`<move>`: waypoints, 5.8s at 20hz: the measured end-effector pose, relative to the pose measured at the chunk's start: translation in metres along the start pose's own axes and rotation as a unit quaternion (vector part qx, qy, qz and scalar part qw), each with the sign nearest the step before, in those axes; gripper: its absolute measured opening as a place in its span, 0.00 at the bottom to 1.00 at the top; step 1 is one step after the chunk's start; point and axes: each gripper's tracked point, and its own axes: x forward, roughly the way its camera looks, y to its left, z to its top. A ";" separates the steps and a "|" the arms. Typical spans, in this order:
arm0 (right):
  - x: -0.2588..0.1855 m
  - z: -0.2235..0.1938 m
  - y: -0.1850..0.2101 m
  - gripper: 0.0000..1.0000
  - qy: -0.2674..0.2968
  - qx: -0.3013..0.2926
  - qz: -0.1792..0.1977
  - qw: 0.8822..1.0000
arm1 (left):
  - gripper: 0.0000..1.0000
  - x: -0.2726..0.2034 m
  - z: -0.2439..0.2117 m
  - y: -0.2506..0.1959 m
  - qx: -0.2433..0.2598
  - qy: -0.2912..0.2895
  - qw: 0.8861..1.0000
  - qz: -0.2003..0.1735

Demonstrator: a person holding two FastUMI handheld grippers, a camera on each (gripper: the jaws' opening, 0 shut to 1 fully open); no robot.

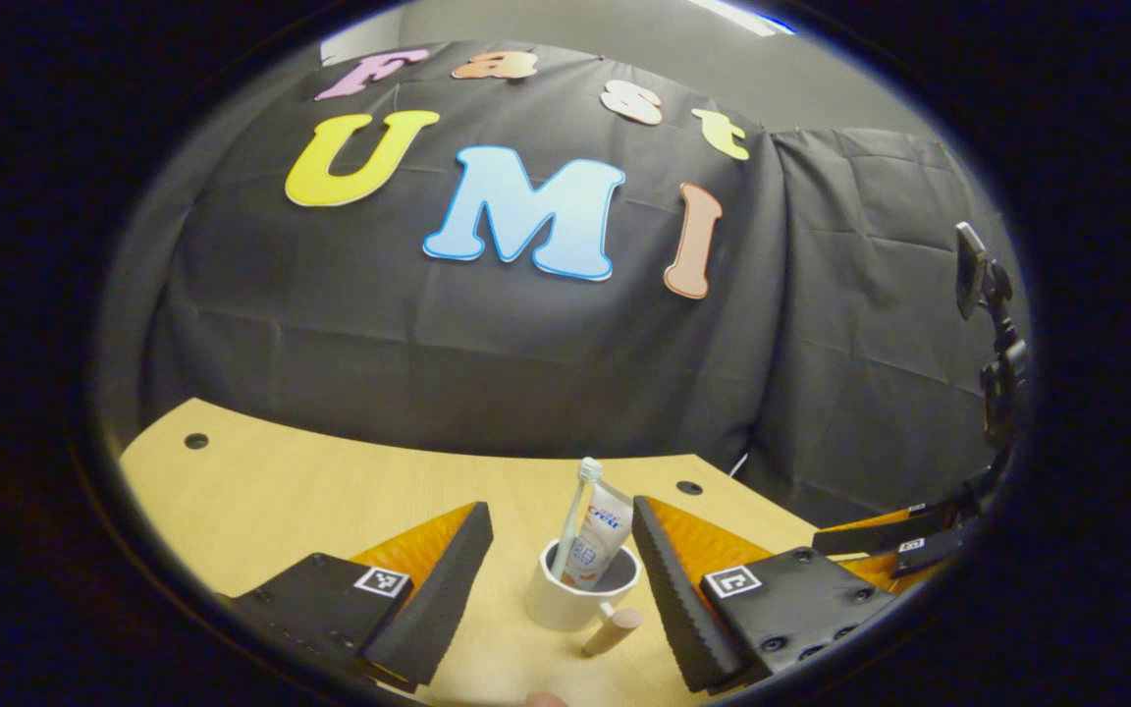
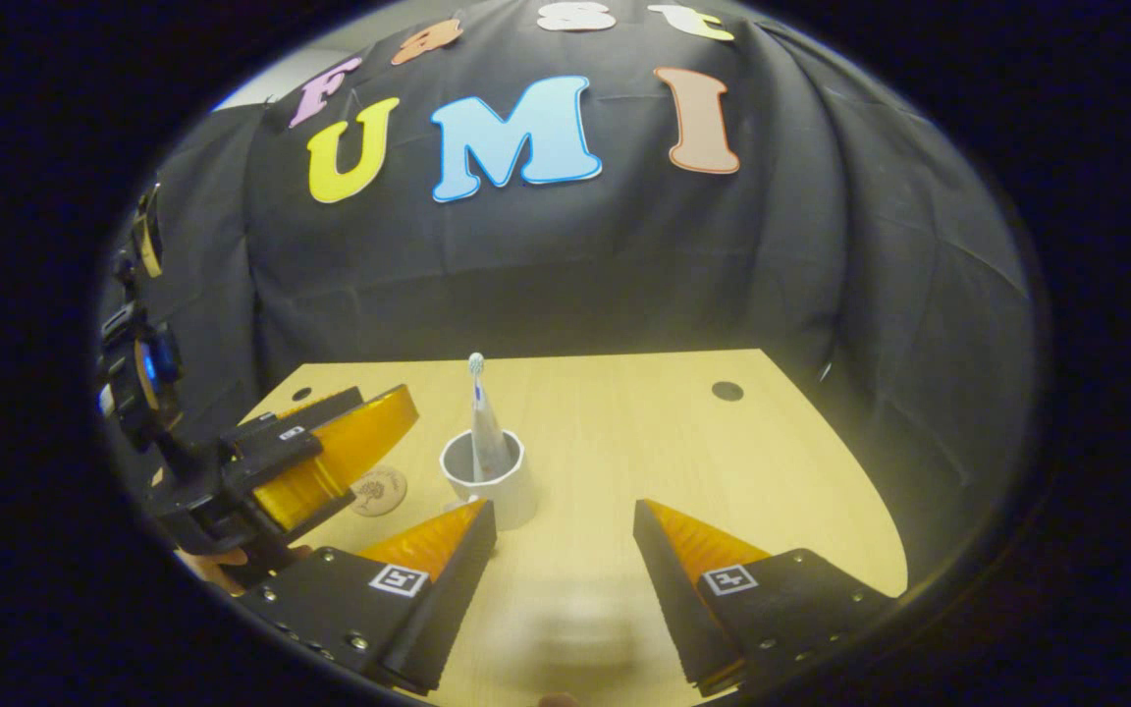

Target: Put the toothbrush and toothpaste on the desktop into the cup, then pick up the cup and place it on the coaster on the desktop.

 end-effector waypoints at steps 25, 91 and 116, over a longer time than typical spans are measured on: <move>0.090 -0.036 0.068 0.86 0.277 0.029 -0.017 0.960 | 0.96 -0.087 -0.021 0.096 0.004 0.126 0.985 0.121; 0.135 -0.067 0.225 0.33 0.392 -0.114 0.078 0.909 | 0.98 -0.185 -0.066 0.183 -0.111 0.173 0.955 0.214; -0.009 0.095 0.084 0.46 -0.006 -0.034 0.008 0.999 | 0.98 -0.124 0.015 0.077 -0.017 0.100 0.985 0.141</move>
